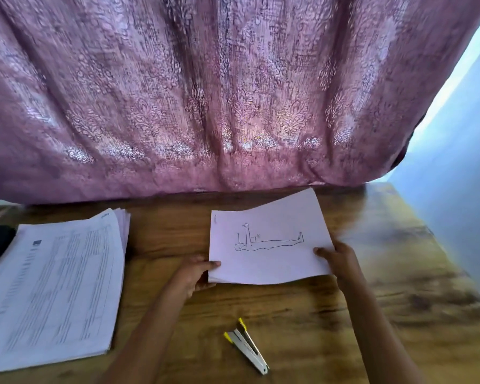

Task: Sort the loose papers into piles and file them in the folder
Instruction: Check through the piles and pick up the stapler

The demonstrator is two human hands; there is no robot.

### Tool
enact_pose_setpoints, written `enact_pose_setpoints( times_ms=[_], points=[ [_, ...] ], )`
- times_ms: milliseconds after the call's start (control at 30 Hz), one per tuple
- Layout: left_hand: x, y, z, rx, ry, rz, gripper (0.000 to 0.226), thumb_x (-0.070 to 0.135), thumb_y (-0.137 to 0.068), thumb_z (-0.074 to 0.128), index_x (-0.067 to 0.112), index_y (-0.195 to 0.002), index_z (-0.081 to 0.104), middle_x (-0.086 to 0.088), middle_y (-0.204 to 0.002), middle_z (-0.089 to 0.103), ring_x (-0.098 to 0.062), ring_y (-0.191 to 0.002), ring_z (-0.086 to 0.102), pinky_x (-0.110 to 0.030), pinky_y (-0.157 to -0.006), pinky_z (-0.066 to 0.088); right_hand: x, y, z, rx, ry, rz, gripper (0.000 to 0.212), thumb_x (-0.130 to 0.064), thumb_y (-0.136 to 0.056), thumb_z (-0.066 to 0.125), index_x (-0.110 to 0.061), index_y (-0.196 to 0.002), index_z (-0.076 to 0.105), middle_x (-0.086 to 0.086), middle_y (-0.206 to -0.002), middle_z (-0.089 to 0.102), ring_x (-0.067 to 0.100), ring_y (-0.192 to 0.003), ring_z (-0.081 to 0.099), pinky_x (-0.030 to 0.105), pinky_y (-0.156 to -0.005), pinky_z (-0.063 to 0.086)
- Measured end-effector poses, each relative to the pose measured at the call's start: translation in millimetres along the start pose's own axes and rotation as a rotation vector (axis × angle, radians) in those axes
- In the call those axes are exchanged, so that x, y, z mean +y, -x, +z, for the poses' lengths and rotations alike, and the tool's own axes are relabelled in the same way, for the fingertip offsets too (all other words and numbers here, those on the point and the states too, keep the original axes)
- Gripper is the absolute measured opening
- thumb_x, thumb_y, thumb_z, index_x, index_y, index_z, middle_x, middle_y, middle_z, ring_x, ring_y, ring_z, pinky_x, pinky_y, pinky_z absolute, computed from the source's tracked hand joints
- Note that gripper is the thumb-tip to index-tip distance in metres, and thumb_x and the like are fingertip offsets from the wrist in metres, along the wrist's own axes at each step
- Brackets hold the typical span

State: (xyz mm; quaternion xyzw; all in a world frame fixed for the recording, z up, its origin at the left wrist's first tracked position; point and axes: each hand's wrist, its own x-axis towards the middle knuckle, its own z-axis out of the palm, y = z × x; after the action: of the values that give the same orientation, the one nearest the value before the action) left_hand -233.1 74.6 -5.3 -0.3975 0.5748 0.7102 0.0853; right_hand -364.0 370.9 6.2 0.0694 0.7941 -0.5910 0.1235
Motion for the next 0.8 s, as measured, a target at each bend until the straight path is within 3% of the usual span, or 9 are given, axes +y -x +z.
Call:
enact_pose_setpoints(
  times_ms=[200, 467, 567, 667, 800],
  points=[
    [-4.4, 8.7, 1.9, -0.022, -0.090, -0.051, 0.012, 0.007, -0.083, 0.073, 0.004, -0.086, 0.062, -0.007, -0.064, 0.071, -0.015, -0.051, 0.068, -0.022, -0.043, 0.053, 5.0, -6.3, -7.7, 0.015, 0.012, 0.039, 0.037, 0.002, -0.081, 0.065, -0.004, -0.117, 0.064, 0.012, -0.110, 0.068, 0.032, -0.096, 0.063, 0.049, -0.092, 0.051],
    [-3.8, 12.4, 1.1, -0.047, -0.091, -0.063, 0.014, 0.003, -0.078, 0.077, 0.002, -0.086, 0.065, -0.008, -0.069, 0.072, -0.015, -0.060, 0.071, -0.022, -0.046, 0.054, 8.0, -14.7, -9.3, 0.028, 0.029, 0.060, 0.036, -0.002, -0.081, 0.066, -0.003, -0.117, 0.064, 0.013, -0.107, 0.068, 0.034, -0.094, 0.064, 0.052, -0.090, 0.052],
    [-4.2, 14.5, -1.0, -0.056, -0.056, -0.079, 0.010, 0.002, -0.079, 0.075, 0.003, -0.083, 0.065, -0.007, -0.066, 0.072, -0.013, -0.059, 0.071, -0.020, -0.045, 0.052, 19.7, -22.1, -9.5, 0.038, 0.123, 0.048, 0.035, -0.020, -0.070, 0.073, -0.006, -0.101, 0.067, 0.013, -0.098, 0.070, 0.035, -0.089, 0.065, 0.056, -0.085, 0.052],
    [-5.0, 15.5, -0.7, -0.049, -0.040, -0.078, 0.010, 0.001, -0.079, 0.074, 0.002, -0.083, 0.065, -0.007, -0.065, 0.071, -0.013, -0.058, 0.070, -0.020, -0.044, 0.052, 36.3, -37.7, -10.0, 0.046, 0.186, 0.064, 0.059, -0.041, -0.052, 0.069, -0.003, -0.097, 0.065, 0.014, -0.094, 0.070, 0.035, -0.087, 0.064, 0.056, -0.083, 0.052],
    [-4.9, 16.2, 3.1, -0.013, -0.056, -0.058, 0.010, -0.003, -0.079, 0.073, 0.001, -0.080, 0.064, -0.008, -0.063, 0.071, -0.013, -0.054, 0.069, -0.019, -0.044, 0.052, 2.7, -5.0, 0.6, 0.151, 0.498, 0.059, 0.055, -0.030, -0.077, 0.074, -0.009, -0.125, 0.054, 0.014, -0.118, 0.061, 0.037, -0.103, 0.058, 0.046, -0.084, 0.051]
  ],
)
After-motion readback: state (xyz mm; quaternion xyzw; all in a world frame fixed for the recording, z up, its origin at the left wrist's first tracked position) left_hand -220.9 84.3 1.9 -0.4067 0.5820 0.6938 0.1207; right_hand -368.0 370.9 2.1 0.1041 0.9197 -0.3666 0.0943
